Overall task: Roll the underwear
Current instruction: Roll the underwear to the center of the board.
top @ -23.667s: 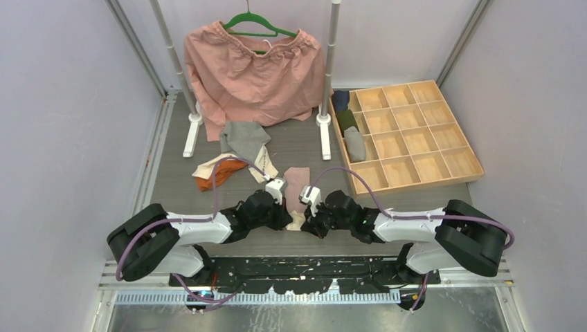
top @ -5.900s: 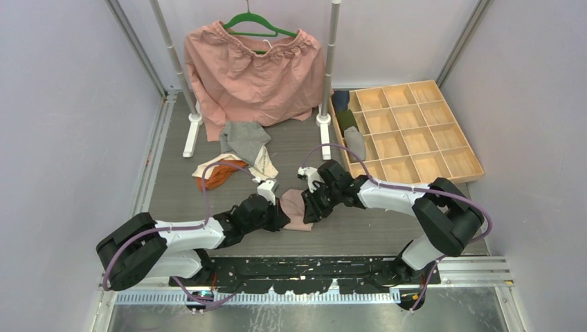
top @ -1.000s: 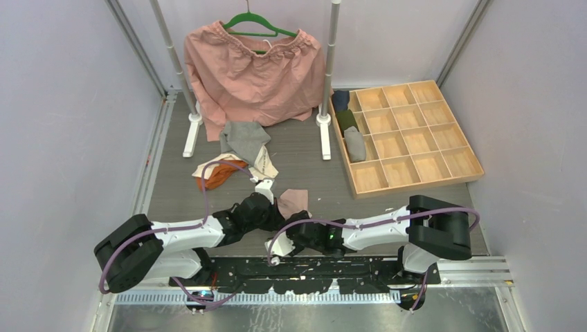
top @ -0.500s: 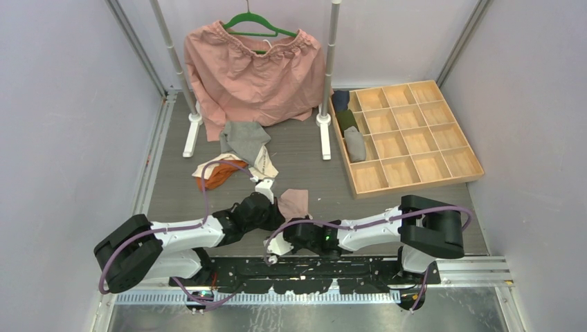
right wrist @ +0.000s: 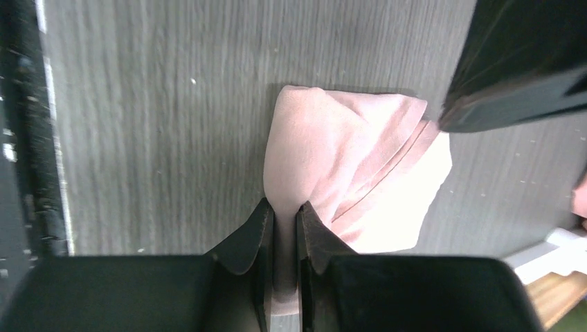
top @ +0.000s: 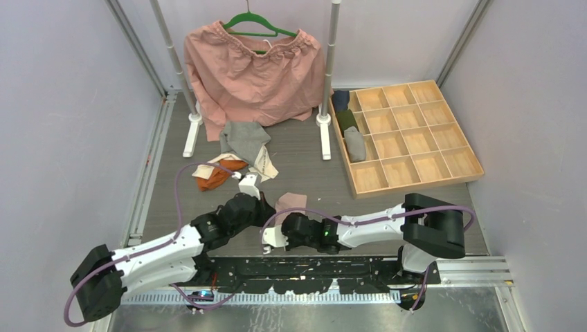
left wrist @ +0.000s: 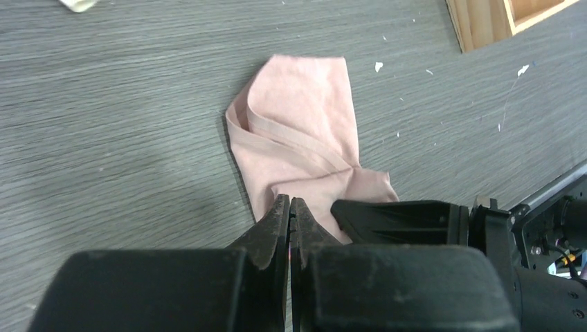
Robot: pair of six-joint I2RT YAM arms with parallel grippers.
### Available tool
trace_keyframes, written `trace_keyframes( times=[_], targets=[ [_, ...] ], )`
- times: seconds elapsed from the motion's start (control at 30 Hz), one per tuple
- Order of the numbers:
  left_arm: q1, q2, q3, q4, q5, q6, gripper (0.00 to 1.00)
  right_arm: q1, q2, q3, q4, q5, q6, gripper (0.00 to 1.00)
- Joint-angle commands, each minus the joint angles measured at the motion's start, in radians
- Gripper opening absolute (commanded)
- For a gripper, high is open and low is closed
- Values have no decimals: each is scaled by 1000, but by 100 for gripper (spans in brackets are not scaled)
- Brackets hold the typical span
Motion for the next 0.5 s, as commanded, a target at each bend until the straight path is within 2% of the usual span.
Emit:
trace_keyframes(
  times=[0.0,0.2,0.47],
  targets=[
    [8,-89,-4,-99,-87,-31,1,-12,-26,-4,-64,-221,155,1],
    [8,-174,-33,-134,-92,-33,1,-92,-68,-20,-43,-438,271,1],
    [8,-206,-50,-135,-72,-34,1,-252,-62,-10,-26,-741,451,2]
  ],
)
